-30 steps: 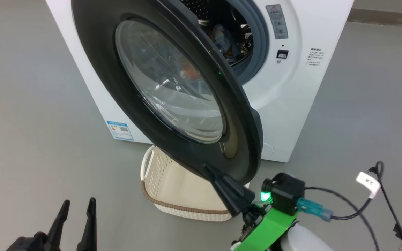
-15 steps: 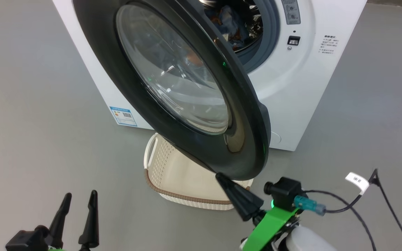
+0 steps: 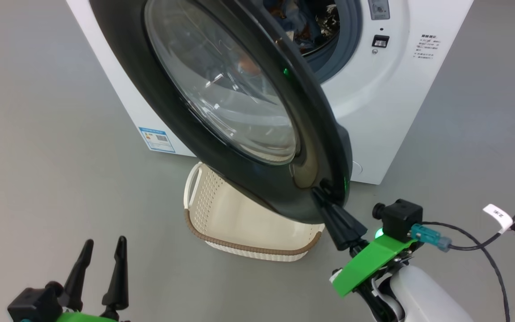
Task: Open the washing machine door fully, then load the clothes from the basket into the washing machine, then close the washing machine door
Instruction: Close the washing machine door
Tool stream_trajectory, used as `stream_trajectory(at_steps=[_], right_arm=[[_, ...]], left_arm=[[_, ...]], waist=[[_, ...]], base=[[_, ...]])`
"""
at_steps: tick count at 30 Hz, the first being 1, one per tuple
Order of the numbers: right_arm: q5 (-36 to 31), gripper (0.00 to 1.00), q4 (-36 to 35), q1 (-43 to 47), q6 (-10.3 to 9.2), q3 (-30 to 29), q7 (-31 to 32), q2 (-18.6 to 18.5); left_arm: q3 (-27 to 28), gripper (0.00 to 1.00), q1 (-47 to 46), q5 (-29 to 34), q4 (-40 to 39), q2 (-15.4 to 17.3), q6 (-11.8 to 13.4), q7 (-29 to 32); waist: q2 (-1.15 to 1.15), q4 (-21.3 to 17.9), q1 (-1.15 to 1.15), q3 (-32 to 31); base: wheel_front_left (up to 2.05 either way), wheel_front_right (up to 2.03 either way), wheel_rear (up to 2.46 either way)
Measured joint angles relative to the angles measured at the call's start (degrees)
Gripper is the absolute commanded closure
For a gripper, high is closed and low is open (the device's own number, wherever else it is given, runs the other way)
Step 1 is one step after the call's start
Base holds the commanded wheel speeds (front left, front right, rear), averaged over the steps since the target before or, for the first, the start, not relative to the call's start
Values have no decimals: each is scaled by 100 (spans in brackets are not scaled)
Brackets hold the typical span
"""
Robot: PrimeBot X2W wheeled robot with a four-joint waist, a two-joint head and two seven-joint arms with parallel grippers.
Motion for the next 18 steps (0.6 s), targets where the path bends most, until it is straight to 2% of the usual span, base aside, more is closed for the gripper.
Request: stream_trajectory(at_steps=[12,18], right_arm=[[-291,100,-193,-9,1,-829,2,129],[-430,100,-233,-293,1,-1224,2,133]], left_arm=[[-12,0,-110,-1,-74,-1,0,0],[-51,0,-334,-2,-160,-5,0,0]], waist=[[0,-24,0,194],[0,-28,0,362]], base=[[0,0,0],[0,0,0]])
